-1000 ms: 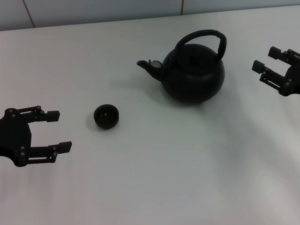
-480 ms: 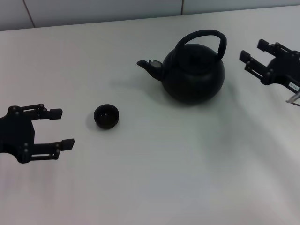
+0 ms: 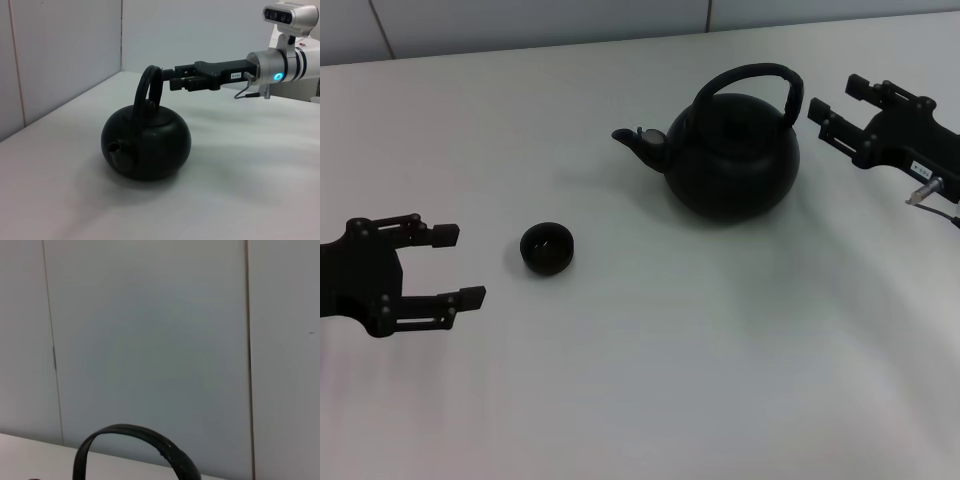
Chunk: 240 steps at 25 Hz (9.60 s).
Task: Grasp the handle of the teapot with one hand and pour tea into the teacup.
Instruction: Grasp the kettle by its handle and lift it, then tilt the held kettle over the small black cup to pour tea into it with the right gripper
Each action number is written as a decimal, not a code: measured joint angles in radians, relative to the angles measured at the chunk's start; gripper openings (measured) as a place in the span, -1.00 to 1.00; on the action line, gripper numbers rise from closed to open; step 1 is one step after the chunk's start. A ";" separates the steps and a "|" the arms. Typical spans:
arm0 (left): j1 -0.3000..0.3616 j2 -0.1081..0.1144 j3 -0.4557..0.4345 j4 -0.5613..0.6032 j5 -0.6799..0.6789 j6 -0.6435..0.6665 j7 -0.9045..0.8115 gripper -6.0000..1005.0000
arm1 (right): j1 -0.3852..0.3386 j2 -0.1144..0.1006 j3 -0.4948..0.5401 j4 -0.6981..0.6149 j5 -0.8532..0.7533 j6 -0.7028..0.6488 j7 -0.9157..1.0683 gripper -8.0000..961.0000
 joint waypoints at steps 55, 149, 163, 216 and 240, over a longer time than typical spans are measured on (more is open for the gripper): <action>0.004 0.001 -0.001 0.000 0.026 -0.004 -0.027 0.59 | 0.091 0.000 0.008 0.084 0.011 0.096 -0.067 -0.53; -0.009 -0.002 -0.001 -0.013 0.075 -0.010 -0.051 0.59 | 0.328 0.003 -0.367 -0.058 0.008 0.155 -0.082 -0.79; -0.009 -0.002 -0.003 -0.010 0.075 -0.010 -0.060 0.59 | 0.327 0.006 -0.379 -0.097 0.011 0.144 -0.094 -0.80; -0.039 -0.001 -0.011 -0.004 0.074 -0.011 -0.102 0.59 | 0.355 0.008 -0.511 -0.182 0.012 0.188 -0.131 -0.81; -0.043 0.002 -0.011 -0.001 0.075 -0.018 -0.105 0.59 | 0.348 0.011 -0.683 -0.229 0.089 0.261 -0.163 -0.82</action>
